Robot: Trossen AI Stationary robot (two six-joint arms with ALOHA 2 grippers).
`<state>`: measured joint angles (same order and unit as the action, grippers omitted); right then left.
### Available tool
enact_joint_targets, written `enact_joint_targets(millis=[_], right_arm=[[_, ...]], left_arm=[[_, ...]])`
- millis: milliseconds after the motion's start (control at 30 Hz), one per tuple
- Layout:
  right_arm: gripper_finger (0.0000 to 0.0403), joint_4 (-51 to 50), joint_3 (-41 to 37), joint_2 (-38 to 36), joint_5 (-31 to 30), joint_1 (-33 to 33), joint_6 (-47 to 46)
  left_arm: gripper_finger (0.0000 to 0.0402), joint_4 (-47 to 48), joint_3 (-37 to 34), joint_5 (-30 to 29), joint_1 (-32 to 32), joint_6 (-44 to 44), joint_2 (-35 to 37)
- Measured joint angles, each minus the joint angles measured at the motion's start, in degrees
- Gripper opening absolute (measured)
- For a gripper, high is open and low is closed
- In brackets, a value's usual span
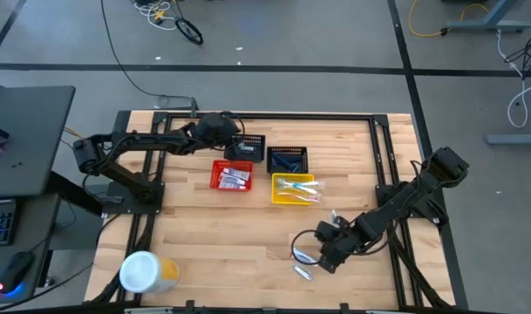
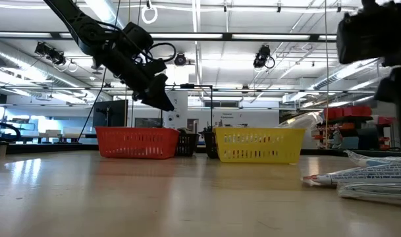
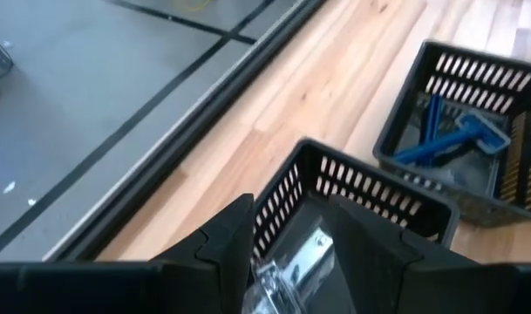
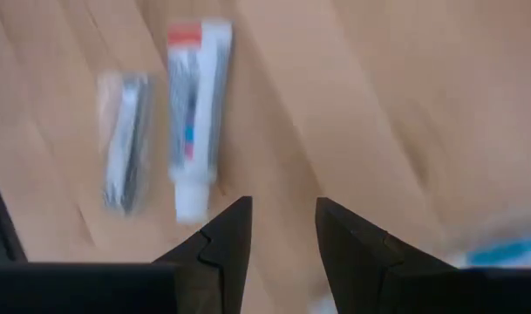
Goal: Pick & Place Travel size toiletries
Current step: Put the blue toothbrush into the yellow bin
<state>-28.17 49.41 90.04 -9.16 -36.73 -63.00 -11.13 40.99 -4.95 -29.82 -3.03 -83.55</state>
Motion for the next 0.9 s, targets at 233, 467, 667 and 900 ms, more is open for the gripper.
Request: enact_joint_targets(millis=[233,467,667,900], right_arm=[[0.0135,-8.7,0.0,0.0,11.3,0.0,-8.9],[0.0135,-12.4,0.0,0.0,14.8,0.0,-19.5],[0.0135,-12.4,0.0,0.0,15.1,0.0,-25.5],[0.0135,-12.8,0.6,-0.1,16.0,2.0,-30.0]], left_arm=[[0.016,-2.0,0.0,0.0,0.0,-0.8,0.0],[0.016,-1.9,0.0,0.0,0.0,-0.7,0.0],[0.016,-1.9,0.0,0.0,0.0,-0.9,0.0],[0.016,-1.9,0.0,0.0,0.0,-0.8,0.0]])
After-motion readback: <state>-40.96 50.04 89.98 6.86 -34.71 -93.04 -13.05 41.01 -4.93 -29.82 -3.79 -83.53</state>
